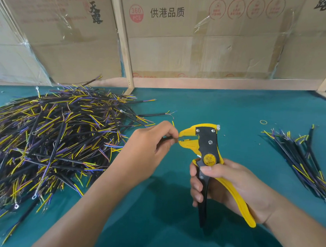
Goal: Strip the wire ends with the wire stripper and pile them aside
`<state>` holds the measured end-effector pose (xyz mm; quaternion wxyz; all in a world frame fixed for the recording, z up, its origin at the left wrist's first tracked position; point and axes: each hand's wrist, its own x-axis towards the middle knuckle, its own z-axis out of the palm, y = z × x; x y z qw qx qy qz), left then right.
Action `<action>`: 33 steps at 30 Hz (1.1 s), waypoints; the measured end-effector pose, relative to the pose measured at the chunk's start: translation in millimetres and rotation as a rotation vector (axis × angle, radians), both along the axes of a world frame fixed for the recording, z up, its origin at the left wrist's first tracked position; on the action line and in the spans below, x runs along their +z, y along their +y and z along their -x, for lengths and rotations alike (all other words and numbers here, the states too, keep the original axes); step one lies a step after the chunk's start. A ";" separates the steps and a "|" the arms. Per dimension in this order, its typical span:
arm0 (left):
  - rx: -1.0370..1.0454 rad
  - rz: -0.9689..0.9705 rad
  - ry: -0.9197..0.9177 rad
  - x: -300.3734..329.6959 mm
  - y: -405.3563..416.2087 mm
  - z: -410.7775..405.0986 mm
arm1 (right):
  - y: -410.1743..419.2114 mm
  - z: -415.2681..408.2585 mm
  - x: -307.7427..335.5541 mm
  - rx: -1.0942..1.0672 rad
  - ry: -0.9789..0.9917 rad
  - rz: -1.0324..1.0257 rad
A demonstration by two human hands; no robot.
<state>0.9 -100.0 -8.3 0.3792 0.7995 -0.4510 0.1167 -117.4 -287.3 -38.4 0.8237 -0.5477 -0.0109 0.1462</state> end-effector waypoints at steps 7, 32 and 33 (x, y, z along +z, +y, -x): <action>0.027 0.035 0.059 -2.9 -2.7 2.9 | 2.9 0.6 -1.2 -0.027 -0.014 -0.011; 0.054 -0.017 0.001 -4.1 -6.9 8.1 | 13.2 3.4 3.6 -0.159 0.032 0.028; 0.053 -0.016 0.008 -4.1 -7.1 8.1 | 13.1 3.6 3.9 -0.172 0.035 0.029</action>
